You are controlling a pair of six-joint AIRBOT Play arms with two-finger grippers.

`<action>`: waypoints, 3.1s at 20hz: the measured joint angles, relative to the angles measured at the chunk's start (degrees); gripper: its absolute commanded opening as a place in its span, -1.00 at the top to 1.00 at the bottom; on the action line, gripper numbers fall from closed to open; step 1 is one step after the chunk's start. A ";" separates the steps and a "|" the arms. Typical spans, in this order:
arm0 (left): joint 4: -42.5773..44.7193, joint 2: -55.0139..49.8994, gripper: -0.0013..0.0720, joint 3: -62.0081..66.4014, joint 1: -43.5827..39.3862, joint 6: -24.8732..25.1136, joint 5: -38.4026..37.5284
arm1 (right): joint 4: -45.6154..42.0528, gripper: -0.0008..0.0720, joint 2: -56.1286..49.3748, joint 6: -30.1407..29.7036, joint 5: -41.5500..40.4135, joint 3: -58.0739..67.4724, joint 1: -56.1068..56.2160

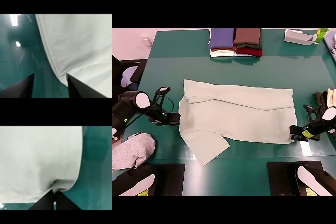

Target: Fold the shirts.

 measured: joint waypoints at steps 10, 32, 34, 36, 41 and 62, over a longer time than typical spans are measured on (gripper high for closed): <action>-1.01 0.04 -0.93 -7.74 -13.94 -10.03 0.72 | -0.13 0.93 0.02 0.20 0.09 2.97 1.75; -5.46 9.16 0.90 -7.34 -15.96 -7.43 -3.28 | -0.09 0.94 4.57 -2.62 3.96 6.62 1.77; -3.96 10.40 0.90 -4.94 -15.96 -7.61 -5.20 | -0.07 0.94 6.49 -2.71 4.70 6.78 1.77; -1.88 11.19 0.90 -0.66 -15.96 -7.54 -7.78 | -0.09 0.94 8.70 -2.73 5.66 7.26 1.77; 4.46 11.28 0.90 10.58 -15.98 -4.04 -7.17 | -0.07 0.94 10.32 -2.64 7.17 13.25 1.79; 10.12 -27.61 0.88 32.74 -5.53 11.98 26.23 | 7.19 0.04 -33.14 -1.07 -1.70 49.22 1.84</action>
